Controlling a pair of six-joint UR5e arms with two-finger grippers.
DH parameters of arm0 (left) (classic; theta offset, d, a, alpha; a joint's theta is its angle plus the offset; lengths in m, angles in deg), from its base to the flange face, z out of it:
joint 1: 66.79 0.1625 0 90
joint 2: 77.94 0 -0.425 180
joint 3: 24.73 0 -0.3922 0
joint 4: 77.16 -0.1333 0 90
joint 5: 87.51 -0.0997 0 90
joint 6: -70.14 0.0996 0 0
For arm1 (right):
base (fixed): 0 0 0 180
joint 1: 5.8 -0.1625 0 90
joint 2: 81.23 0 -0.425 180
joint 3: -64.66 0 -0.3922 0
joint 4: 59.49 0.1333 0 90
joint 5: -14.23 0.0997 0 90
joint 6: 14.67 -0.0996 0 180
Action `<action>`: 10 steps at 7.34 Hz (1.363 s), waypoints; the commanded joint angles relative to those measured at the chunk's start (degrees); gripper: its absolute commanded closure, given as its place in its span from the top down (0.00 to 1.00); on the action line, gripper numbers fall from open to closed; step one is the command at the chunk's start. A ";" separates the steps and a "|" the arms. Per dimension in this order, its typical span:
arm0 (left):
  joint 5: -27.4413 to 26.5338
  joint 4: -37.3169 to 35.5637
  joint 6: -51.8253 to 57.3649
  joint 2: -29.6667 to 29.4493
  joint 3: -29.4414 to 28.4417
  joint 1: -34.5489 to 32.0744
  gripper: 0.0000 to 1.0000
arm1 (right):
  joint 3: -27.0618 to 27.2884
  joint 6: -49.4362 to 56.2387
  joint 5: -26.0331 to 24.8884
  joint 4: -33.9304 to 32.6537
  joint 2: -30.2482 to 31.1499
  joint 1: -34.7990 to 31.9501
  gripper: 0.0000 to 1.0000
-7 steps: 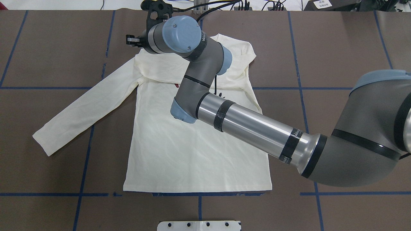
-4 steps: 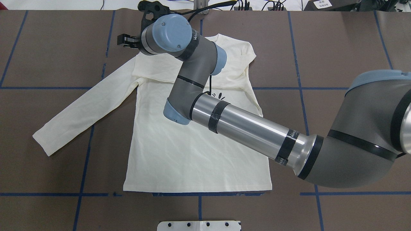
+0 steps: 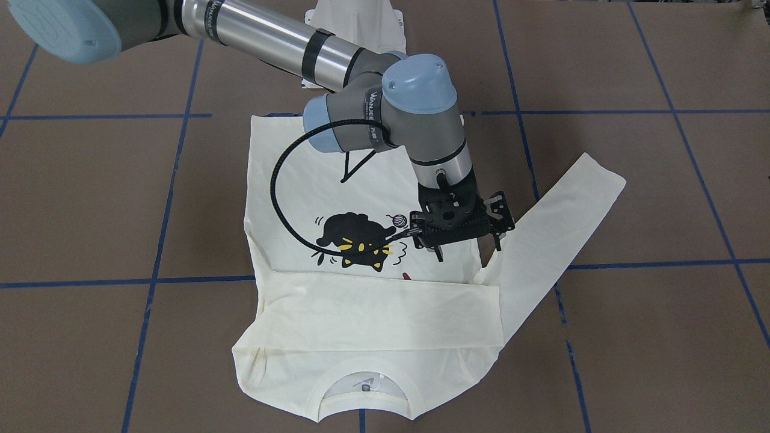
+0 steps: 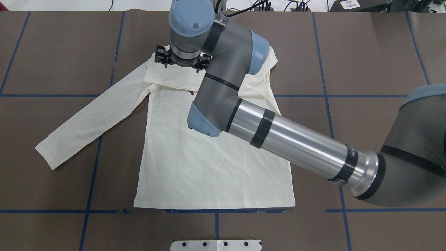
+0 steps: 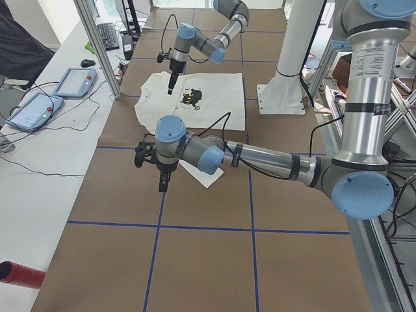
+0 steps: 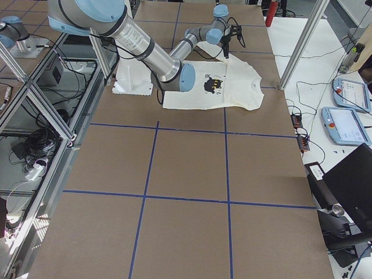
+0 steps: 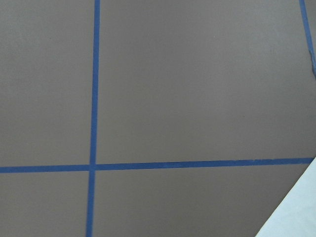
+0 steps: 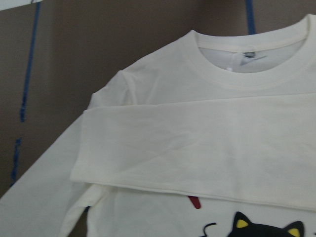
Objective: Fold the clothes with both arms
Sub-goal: 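Release the sleeve with the right gripper while the left gripper approaches the other cuff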
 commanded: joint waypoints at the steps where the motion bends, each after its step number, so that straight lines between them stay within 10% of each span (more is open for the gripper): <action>1: -5.75 12.63 -20.34 4.99 2.26 11.68 1.00 | 17.41 10.73 2.55 -17.20 13.58 -4.36 1.00; 4: -19.94 15.42 -45.67 6.94 3.49 29.25 1.00 | 32.39 29.91 10.95 -25.10 28.79 -13.84 1.00; 10: -23.87 15.24 -47.68 7.55 -0.99 33.27 1.00 | 33.22 33.39 14.24 -24.75 31.66 -15.89 1.00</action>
